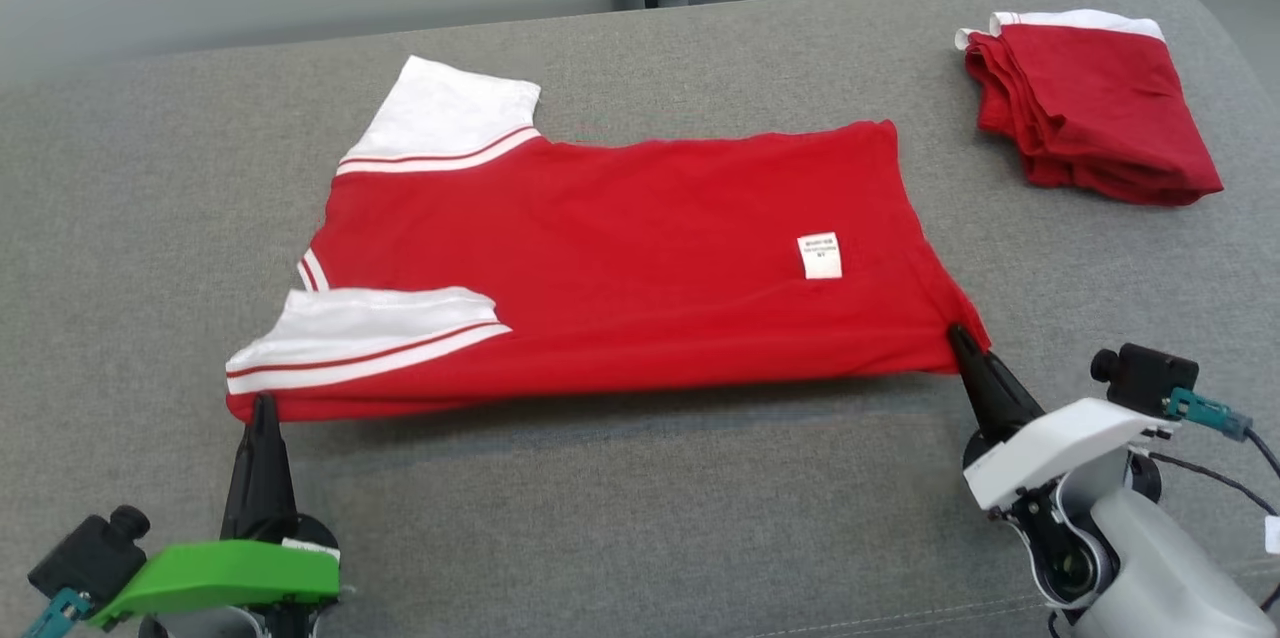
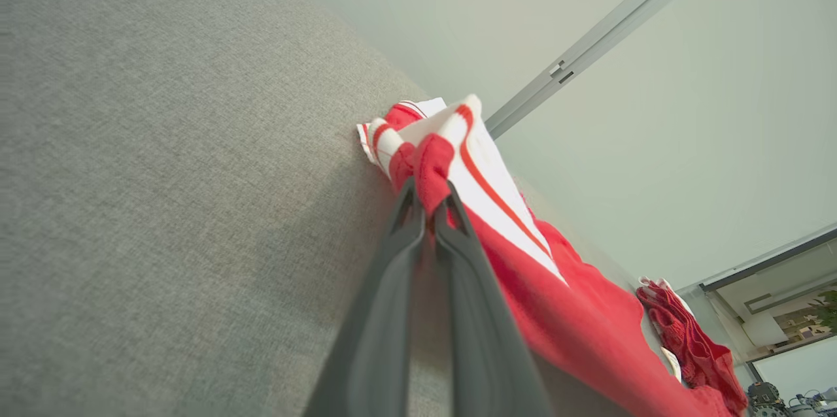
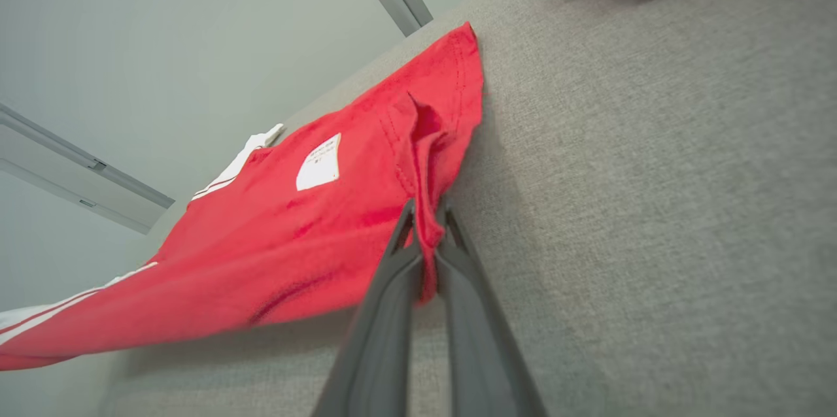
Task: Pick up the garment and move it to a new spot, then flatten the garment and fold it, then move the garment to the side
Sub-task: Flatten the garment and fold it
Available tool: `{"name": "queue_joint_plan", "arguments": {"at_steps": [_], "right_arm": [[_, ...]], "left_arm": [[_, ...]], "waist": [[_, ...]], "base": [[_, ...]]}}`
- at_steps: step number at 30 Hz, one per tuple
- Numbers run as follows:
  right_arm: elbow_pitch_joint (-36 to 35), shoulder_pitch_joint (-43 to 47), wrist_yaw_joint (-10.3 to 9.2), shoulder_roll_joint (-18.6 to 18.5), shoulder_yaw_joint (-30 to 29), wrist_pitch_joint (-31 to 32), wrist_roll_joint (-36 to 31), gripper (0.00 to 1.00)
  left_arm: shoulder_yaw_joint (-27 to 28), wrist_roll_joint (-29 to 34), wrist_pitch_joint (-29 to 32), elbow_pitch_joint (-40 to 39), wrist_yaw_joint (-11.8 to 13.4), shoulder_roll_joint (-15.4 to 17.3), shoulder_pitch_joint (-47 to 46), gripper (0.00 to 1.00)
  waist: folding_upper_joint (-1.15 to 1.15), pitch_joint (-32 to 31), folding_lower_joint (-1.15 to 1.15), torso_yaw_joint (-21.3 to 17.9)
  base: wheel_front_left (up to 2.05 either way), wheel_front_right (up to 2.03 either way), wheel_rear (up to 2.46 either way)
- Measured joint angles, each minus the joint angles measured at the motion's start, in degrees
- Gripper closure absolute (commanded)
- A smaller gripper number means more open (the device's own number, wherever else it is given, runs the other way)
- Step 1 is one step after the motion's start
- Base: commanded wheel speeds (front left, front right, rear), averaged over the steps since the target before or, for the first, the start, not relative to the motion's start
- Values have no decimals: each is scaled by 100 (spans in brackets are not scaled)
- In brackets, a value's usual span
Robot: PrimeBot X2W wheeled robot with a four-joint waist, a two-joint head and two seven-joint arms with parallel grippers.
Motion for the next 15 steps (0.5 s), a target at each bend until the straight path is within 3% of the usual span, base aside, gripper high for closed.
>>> {"name": "queue_joint_plan", "arguments": {"at_steps": [6,15], "right_arm": [[-299,610,2,-245,12,9,10,100],[-544,851,1,-258,35,118,189,100]], "left_arm": [[-105,29,0,-333,187,3,612,100],[-401,319,9,-402,369,51,849,100]], "waist": [[0,-28,0,-46],[0,-20,0,-58]], "base": [[0,0,0],[0,0,0]]}}
